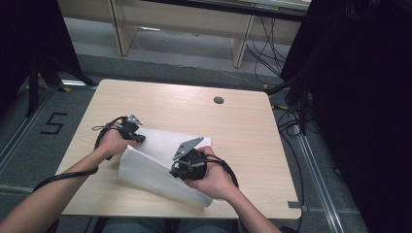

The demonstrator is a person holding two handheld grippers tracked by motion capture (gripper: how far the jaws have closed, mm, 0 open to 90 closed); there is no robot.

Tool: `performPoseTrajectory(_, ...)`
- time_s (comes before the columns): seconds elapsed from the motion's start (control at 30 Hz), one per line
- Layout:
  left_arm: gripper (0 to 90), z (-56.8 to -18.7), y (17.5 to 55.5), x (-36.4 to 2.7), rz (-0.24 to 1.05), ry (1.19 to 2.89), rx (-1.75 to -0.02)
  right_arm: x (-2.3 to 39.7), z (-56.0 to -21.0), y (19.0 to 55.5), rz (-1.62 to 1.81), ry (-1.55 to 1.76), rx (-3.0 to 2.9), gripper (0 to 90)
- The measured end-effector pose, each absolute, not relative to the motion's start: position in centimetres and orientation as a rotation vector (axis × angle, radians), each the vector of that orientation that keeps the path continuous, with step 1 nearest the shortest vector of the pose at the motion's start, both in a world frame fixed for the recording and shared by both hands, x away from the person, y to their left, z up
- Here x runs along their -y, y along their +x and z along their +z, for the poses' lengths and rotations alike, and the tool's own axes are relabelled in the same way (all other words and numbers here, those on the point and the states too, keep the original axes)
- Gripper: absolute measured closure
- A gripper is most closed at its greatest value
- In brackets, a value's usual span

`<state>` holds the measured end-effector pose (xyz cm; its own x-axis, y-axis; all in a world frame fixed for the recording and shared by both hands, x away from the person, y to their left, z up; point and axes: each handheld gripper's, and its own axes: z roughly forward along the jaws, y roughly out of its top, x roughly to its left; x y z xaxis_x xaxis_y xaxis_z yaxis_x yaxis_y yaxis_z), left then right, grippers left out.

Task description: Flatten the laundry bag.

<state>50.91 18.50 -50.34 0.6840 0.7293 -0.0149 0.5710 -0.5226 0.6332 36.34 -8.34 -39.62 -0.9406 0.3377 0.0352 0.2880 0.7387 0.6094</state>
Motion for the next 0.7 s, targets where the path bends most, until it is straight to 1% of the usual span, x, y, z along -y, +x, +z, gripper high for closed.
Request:
performPoseTrajectory(0.17, 89.5, -50.3, 51.1, -18.4, 0.356, 2.289, -0.984, 7.8, -39.9, 35.6, 0.992, 0.504, -2.919, 86.2)
performPoseTrajectory(0.4, 89.5, -50.3, 51.0, -18.4, 0.354, 2.278, -0.992, 7.7, -39.6, 35.1, 1.057, 0.522, -2.958, 73.4)
performPoseTrajectory(0.7, 89.6, -50.2, 51.1, -18.3, 0.350, 2.310, -0.983, 8.5, -38.3, 35.2, 1.159, 0.551, -2.938, 68.9)
